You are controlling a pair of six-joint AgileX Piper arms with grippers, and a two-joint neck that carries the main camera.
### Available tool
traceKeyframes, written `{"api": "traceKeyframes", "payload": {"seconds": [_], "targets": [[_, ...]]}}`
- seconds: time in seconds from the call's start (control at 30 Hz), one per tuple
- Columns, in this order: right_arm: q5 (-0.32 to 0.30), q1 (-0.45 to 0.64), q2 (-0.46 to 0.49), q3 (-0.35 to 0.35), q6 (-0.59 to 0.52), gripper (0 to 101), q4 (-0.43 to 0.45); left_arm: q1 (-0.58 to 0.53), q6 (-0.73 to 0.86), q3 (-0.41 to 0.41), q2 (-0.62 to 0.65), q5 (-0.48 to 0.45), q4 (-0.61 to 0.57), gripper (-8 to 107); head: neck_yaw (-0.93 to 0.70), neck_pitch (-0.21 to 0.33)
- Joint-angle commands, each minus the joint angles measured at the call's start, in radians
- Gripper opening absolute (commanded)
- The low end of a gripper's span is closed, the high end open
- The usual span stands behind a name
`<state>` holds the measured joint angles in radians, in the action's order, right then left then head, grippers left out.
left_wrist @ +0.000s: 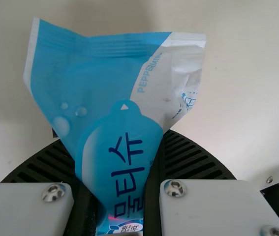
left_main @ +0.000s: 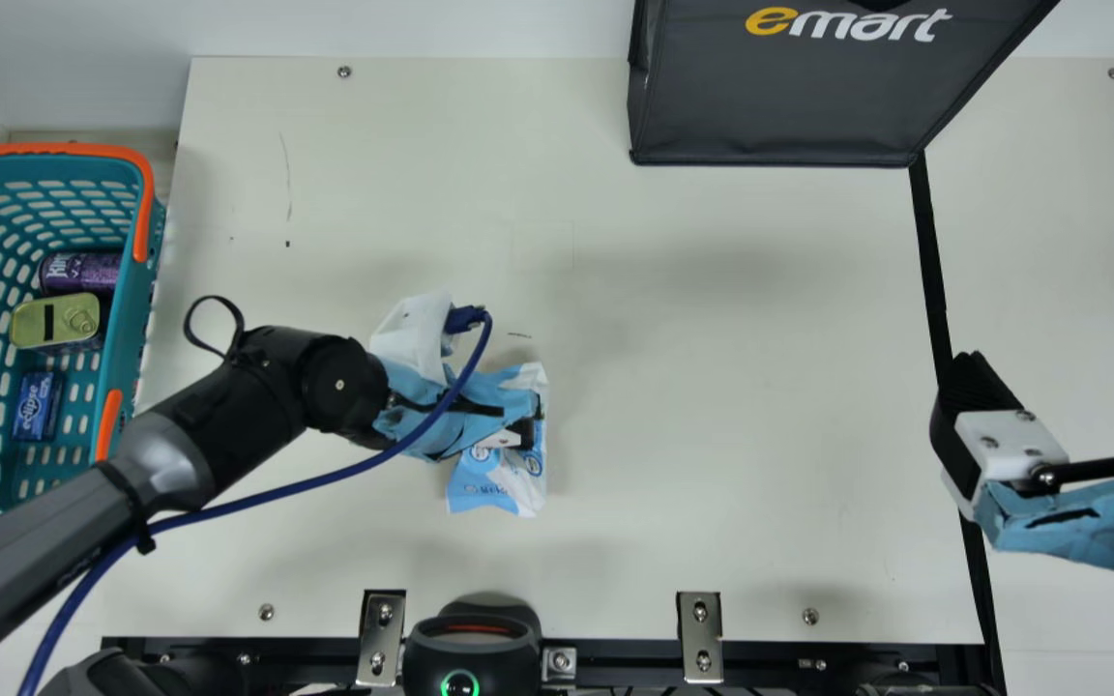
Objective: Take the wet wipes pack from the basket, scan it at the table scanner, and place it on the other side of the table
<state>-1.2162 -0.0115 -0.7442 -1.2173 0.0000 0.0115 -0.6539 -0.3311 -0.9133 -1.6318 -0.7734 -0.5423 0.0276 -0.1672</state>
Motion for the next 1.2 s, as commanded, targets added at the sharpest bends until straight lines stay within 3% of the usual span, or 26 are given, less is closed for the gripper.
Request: {"api": "traceKeyframes", "payload": {"seconds": [0.0,0.57,1.17], "targets": [[0.0,0.0,0.0,0.0,0.0,95,0.0,0.003,-0.005,-0.005,-0.001,-0.02,0.004,-8,0.0,0.029],[0.0,0.0,0.0,0.0,0.0,95,0.0,0.0,-0.023,-0.058,-0.025,-0.064,0.023,-8,0.0,0.029],[0.0,0.0,0.0,0.0,0.0,95,0.0,-0.069,-0.025,-0.266,-0.189,0.022,-0.026,-8,0.0,0.029]]}}
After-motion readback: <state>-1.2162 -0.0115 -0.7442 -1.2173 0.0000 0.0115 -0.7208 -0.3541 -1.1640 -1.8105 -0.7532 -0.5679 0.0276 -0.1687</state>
